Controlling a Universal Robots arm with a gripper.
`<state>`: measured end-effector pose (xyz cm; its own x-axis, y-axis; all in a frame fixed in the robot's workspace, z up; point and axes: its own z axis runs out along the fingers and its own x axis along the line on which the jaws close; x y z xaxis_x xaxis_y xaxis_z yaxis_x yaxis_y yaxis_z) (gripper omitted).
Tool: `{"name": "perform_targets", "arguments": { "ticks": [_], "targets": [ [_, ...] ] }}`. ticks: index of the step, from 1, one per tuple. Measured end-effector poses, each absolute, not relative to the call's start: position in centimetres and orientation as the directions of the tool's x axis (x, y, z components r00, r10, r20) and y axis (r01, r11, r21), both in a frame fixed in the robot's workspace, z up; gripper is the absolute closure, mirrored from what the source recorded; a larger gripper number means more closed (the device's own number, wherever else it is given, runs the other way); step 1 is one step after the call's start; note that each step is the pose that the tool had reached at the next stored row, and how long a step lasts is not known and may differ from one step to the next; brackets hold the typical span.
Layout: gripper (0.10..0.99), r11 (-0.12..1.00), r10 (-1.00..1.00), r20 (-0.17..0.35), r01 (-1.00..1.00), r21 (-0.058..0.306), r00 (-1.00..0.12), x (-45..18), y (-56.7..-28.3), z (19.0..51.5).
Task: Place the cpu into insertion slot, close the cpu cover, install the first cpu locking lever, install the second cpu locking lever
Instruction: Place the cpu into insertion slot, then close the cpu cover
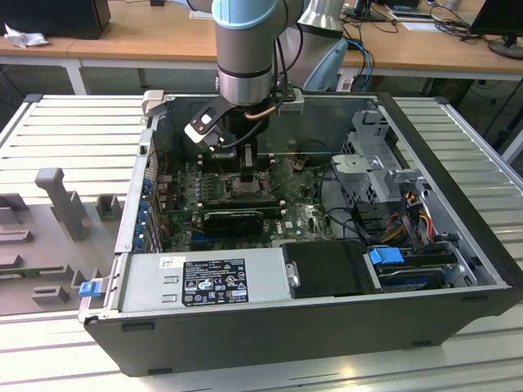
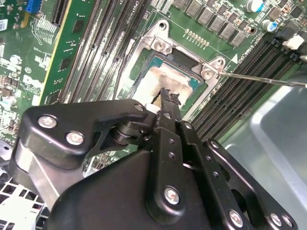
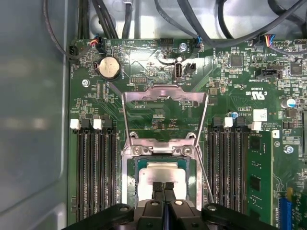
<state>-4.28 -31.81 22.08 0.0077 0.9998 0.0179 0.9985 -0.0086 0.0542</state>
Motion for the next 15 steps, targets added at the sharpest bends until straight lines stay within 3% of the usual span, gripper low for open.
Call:
{"name": "perform_targets", "arguments": {
  "ticks": [15],
  "targets": [
    [0.980,-0.009,1.000,0.019,0.999,0.045,0.008,-3.3,-31.8,23.9]
  ]
}}
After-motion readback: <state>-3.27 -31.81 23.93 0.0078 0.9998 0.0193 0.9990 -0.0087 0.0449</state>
